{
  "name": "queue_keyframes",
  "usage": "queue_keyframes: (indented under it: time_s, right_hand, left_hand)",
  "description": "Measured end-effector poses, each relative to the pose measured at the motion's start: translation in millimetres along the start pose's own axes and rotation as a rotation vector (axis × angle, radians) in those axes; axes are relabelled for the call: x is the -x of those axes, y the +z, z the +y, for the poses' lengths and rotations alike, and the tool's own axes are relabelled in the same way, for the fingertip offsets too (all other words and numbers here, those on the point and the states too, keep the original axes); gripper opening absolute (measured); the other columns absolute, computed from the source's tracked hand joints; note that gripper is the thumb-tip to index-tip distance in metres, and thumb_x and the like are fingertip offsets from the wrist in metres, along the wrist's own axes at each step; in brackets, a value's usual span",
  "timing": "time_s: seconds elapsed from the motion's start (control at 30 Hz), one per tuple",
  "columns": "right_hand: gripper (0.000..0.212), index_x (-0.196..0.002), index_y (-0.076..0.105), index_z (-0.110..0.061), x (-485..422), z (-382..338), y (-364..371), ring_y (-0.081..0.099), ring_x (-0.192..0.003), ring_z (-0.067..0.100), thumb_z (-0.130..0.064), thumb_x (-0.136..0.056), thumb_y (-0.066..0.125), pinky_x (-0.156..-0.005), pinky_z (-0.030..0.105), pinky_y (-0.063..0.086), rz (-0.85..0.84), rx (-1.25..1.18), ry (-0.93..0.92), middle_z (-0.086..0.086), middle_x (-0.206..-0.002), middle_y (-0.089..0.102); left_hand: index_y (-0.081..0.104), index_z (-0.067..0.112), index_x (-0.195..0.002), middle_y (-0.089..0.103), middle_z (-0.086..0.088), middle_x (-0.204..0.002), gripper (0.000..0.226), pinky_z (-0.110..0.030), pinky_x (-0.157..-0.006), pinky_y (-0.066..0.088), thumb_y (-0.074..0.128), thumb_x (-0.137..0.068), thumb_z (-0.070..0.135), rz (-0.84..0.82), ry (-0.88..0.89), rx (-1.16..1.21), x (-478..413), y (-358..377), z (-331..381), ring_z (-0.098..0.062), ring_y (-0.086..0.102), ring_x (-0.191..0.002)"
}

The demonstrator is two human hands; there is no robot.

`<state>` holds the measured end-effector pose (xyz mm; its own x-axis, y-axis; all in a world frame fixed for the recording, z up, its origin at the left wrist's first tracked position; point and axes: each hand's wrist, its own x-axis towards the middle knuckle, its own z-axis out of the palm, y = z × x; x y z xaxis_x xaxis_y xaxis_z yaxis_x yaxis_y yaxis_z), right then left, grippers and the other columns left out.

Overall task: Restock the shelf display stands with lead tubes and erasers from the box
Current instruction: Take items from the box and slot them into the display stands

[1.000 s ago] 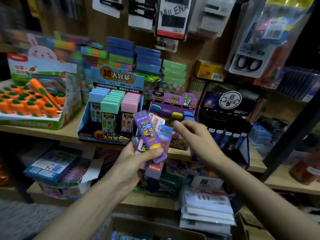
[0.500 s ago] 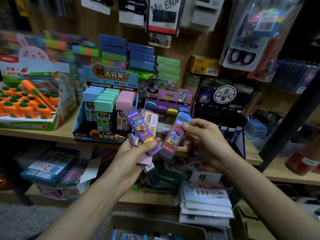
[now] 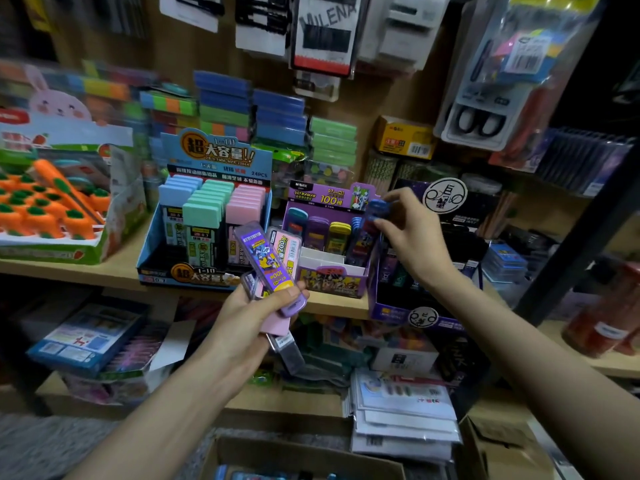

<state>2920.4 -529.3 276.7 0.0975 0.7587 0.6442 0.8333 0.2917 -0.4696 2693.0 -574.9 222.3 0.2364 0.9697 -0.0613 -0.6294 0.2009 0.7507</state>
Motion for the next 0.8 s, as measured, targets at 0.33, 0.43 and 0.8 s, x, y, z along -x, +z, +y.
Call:
queue_keyframes:
  time_s: [0.33, 0.43, 0.8]
  right_hand:
    - [0.045, -0.117, 0.052, -0.01, 8, 8, 23, 0.041, -0.115, 0.031, -0.031, -0.08, 0.069, -0.088, 0.039, 0.035, -0.098, 0.67, -0.145, 0.013, -0.126, 0.046]
    - [0.039, -0.115, 0.055, -0.009, 12, -6, 20, 0.042, -0.113, 0.031, -0.029, -0.083, 0.067, -0.088, 0.038, 0.034, -0.035, 0.586, -0.175, 0.013, -0.122, 0.048]
    - [0.048, -0.115, 0.042, -0.018, 59, -90, 28, 0.052, -0.056, 0.008, -0.044, -0.082, 0.065, -0.054, 0.023, 0.04, -0.536, -0.59, 0.537, 0.003, -0.082, 0.06]
  left_hand:
    - [0.06, 0.004, -0.104, 0.073, -0.011, -0.083, 0.042, -0.022, -0.068, 0.057, 0.066, -0.063, 0.002, -0.014, 0.016, -0.076, -2, -7, -1, -0.019, 0.071, -0.077]
    - [0.06, 0.004, -0.103, 0.073, -0.011, -0.082, 0.043, -0.022, -0.066, 0.057, 0.067, -0.06, 0.004, -0.02, 0.01, -0.095, -1, -8, 0, -0.019, 0.071, -0.077]
    - [0.062, 0.005, -0.1, 0.073, -0.005, -0.078, 0.041, -0.02, -0.058, 0.054, 0.07, -0.06, 0.009, -0.018, 0.011, -0.072, 6, -8, -7, -0.012, 0.069, -0.066]
